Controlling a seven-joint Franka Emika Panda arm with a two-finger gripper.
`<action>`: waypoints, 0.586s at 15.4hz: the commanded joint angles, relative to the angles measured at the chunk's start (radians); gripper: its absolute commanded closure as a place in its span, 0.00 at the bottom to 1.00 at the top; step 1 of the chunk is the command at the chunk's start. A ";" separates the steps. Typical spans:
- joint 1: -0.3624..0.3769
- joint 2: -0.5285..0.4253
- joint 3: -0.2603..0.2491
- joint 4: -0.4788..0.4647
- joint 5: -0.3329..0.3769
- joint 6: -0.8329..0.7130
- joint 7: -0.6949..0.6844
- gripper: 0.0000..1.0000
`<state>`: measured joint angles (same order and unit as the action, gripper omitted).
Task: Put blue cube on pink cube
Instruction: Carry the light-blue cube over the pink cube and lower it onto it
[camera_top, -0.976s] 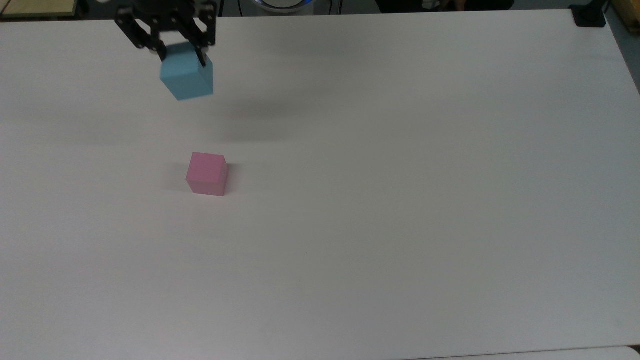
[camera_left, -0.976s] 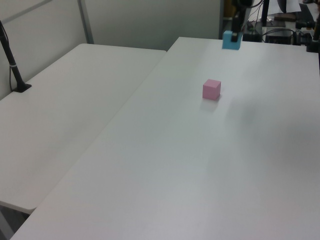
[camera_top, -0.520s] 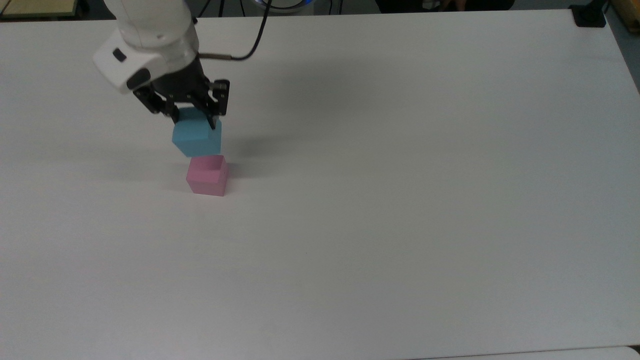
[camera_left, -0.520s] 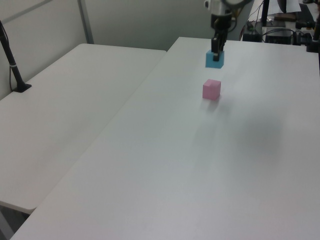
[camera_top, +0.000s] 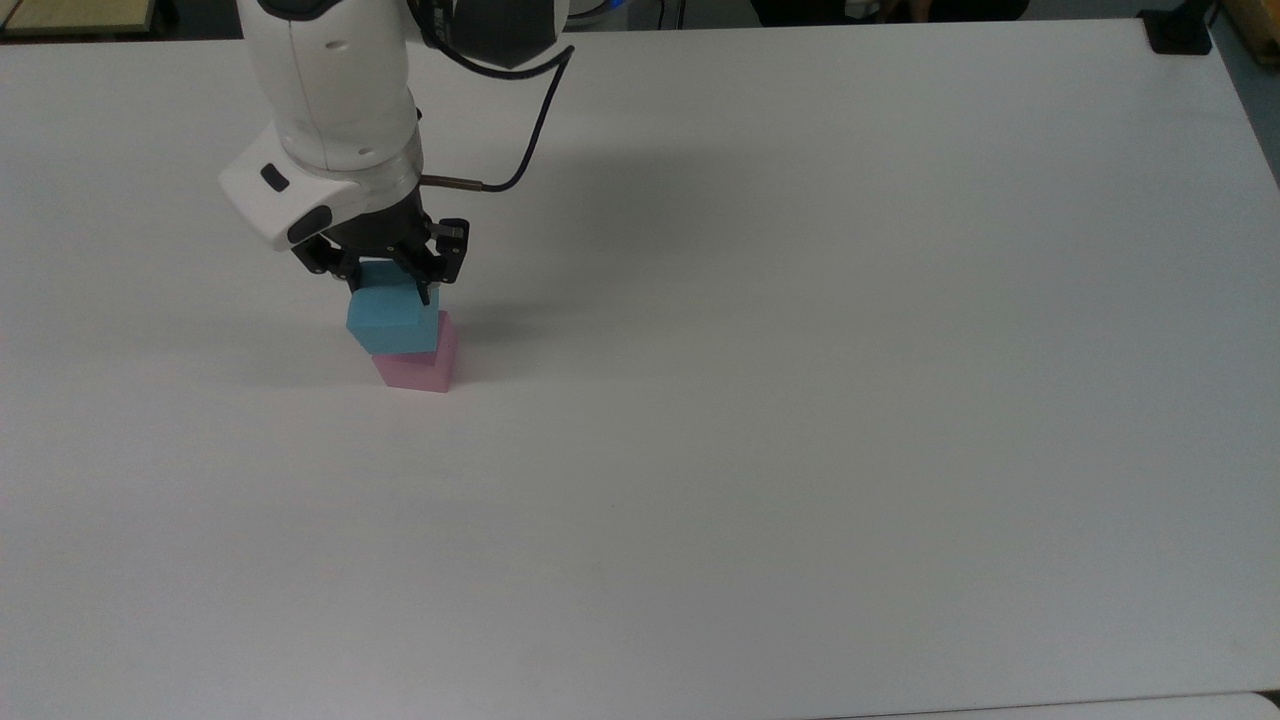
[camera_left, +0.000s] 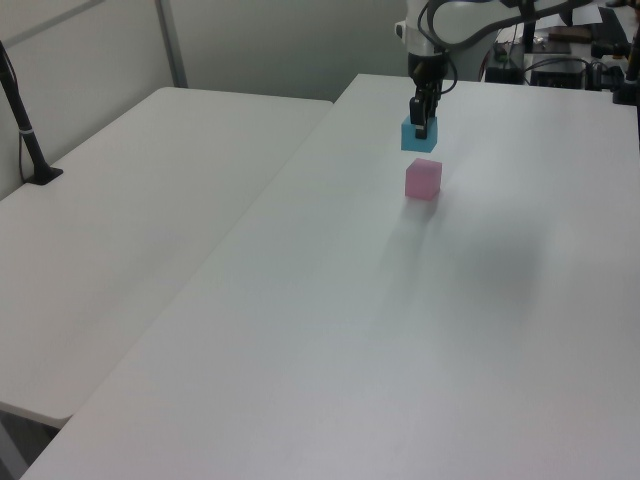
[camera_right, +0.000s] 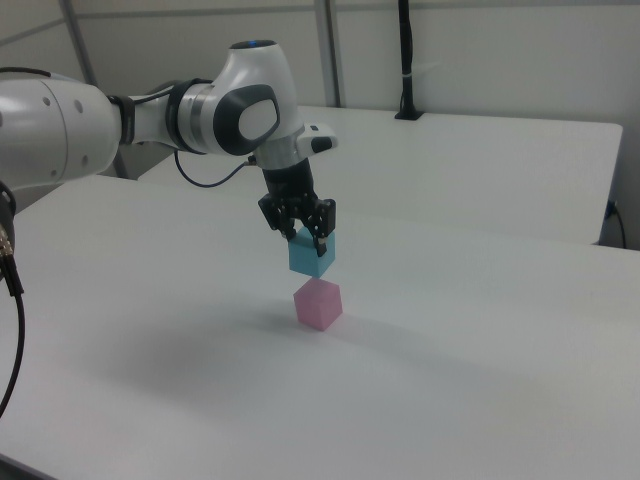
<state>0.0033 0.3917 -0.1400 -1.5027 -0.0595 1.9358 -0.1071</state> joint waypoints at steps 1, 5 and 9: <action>0.029 0.009 -0.007 -0.025 -0.040 0.047 0.075 0.57; 0.038 0.016 -0.006 -0.040 -0.080 0.052 0.118 0.57; 0.037 0.015 -0.006 -0.077 -0.112 0.086 0.119 0.57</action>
<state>0.0304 0.4260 -0.1401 -1.5238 -0.1286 1.9682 -0.0143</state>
